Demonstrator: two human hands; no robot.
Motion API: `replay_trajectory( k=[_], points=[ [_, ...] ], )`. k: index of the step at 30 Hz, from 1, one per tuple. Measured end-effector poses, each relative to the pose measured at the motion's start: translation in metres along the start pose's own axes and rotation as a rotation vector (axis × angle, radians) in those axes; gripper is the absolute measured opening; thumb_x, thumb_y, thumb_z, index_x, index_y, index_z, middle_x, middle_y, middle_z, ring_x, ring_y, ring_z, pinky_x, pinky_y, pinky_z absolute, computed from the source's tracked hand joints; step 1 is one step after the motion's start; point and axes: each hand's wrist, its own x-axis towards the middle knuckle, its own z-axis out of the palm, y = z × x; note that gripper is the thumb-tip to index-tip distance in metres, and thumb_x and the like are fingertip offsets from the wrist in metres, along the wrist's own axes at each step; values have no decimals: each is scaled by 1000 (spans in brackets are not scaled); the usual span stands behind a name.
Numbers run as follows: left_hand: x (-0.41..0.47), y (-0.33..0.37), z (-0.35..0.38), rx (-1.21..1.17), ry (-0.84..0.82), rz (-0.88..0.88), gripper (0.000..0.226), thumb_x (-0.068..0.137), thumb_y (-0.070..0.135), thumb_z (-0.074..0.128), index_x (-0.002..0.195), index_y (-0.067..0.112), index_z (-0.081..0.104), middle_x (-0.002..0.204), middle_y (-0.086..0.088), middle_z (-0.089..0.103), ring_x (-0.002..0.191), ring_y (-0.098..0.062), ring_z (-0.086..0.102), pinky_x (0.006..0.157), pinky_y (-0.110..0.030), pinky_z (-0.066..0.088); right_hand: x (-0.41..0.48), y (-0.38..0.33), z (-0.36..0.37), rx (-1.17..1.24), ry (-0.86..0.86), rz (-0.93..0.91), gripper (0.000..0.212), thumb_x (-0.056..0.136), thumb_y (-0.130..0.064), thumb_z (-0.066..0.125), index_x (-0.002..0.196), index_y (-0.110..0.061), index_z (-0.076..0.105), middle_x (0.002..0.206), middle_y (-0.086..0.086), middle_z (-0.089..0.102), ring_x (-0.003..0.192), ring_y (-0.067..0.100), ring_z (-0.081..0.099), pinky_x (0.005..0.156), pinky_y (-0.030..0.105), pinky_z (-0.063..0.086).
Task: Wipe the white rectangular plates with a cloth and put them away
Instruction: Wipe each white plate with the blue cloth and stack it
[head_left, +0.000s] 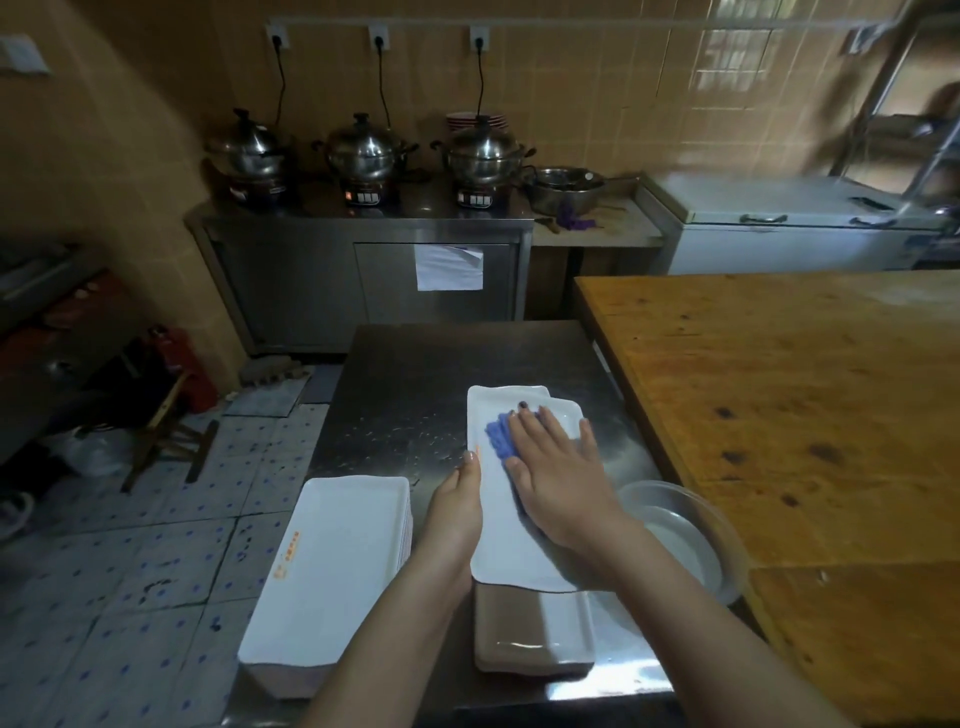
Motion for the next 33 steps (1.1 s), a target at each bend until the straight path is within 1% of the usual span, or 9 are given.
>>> replay_trajectory(
  k=[4,10,13,14,18,19,22,29,33],
  points=[
    [3,3,2,-13,38,15,40,96,52,34,94,24,62,82,3,68,69,-15,67,49,-19,47,-8,19,-6,-95,-7,124,58,99,-43,3,152,-21,-5,160,-3,-6,146,17,-13,111,45,-18],
    [6,9,17,-40,33,42,37,98,46,33,86,24,61,71,9,64,62,-6,61,48,-18,45,-40,-12,-7,186,-70,-86,58,100,-41,13,151,-23,-9,159,-5,-13,142,10,-22,110,33,-17],
    [3,9,28,-44,34,39,38,97,51,28,88,29,57,66,15,58,60,3,55,38,-8,40,-23,-12,-16,186,-24,-146,55,101,-36,14,152,-25,-5,160,-8,-8,145,12,-17,114,38,-12],
    [2,10,31,-33,31,37,39,97,52,27,90,29,57,68,13,59,62,0,57,41,-9,42,-13,-9,-19,186,-9,-140,54,101,-35,14,152,-26,-4,160,-9,-8,145,13,-17,115,40,-12],
    [1,11,43,-47,-32,106,39,99,42,34,114,21,62,97,0,68,93,-16,64,78,-27,51,32,10,-27,106,59,-85,52,103,-39,15,151,-31,0,160,-10,-5,145,16,-15,113,44,-15],
    [1,11,44,-38,-33,128,37,99,39,36,113,19,64,95,1,70,89,-14,66,75,-25,51,39,15,-28,79,87,-74,52,103,-40,15,151,-32,0,159,-11,-5,145,17,-15,112,44,-17],
    [4,8,40,-30,-1,134,32,99,35,40,88,20,67,65,11,71,59,-4,67,48,-15,48,50,27,-25,-24,145,-44,52,101,-44,12,151,-33,2,160,-10,-6,146,19,-14,108,42,-22],
    [1,8,27,-22,21,80,36,97,43,39,81,24,65,64,11,71,58,-10,69,46,-18,50,37,51,-11,-135,146,222,54,101,-40,12,152,-28,-2,160,-4,-4,146,22,-12,110,44,-18],
    [1,10,21,-2,73,45,39,96,45,40,77,23,65,78,1,72,73,-22,70,71,-36,56,17,35,-11,-41,104,233,54,101,-37,14,152,-24,3,161,-1,-1,147,23,-10,114,45,-12]
  ],
)
